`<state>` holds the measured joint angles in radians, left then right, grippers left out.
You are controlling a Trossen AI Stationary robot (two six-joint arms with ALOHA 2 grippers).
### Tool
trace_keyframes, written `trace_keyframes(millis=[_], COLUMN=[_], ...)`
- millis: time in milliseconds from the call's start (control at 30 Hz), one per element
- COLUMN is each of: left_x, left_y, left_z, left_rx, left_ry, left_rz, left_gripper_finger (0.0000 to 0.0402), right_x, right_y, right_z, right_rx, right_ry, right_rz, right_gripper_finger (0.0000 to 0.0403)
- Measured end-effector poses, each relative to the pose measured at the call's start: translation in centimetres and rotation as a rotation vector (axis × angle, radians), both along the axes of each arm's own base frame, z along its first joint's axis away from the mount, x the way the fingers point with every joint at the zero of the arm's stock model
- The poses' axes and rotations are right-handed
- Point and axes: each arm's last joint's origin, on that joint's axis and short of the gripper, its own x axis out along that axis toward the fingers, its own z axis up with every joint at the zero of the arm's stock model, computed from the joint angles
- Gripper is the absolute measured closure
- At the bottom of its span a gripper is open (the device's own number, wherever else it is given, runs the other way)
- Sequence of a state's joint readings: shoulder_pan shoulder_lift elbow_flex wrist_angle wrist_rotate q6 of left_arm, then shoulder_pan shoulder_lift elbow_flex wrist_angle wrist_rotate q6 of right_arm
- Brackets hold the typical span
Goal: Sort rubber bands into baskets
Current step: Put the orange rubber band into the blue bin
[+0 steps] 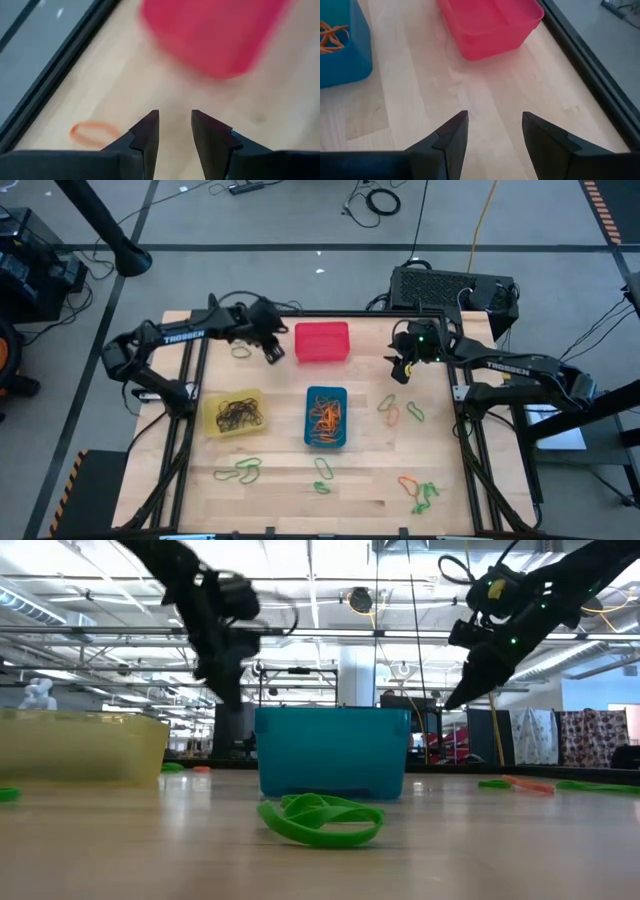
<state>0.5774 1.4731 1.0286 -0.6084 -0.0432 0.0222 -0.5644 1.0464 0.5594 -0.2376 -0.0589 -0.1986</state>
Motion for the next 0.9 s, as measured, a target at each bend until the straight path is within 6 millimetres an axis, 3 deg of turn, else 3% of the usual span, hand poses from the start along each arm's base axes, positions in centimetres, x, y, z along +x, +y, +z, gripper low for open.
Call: trace_keyframes(millis=[167,300,700,900], left_x=[-3.1,-4.4,-5.7,-5.7], left_y=[2.5,3.6,4.1,4.3], left_z=[-2.1,-3.5,-6.3,-8.8], left_rx=[-0.039,-0.038,-0.039,-0.083], left_ry=[0.045,0.002,-0.057,-0.009], left_rz=[0.145,0.175,0.172,0.179], left_gripper_finger=[0.0279,0.0279,0.0279,0.0279], right_x=[0.3,0.4,0.4,0.4], right_y=[-0.1,-0.2,-0.2,-0.2], right_z=[-0.5,-0.8,-0.8,-0.8], right_rx=[0.016,0.021,0.029,0.037], right_ry=[0.026,0.034,0.031,0.027], right_rz=[0.004,0.004,-0.005,-0.012], right_gripper_finger=[0.0222,0.0222,0.0222,0.0222])
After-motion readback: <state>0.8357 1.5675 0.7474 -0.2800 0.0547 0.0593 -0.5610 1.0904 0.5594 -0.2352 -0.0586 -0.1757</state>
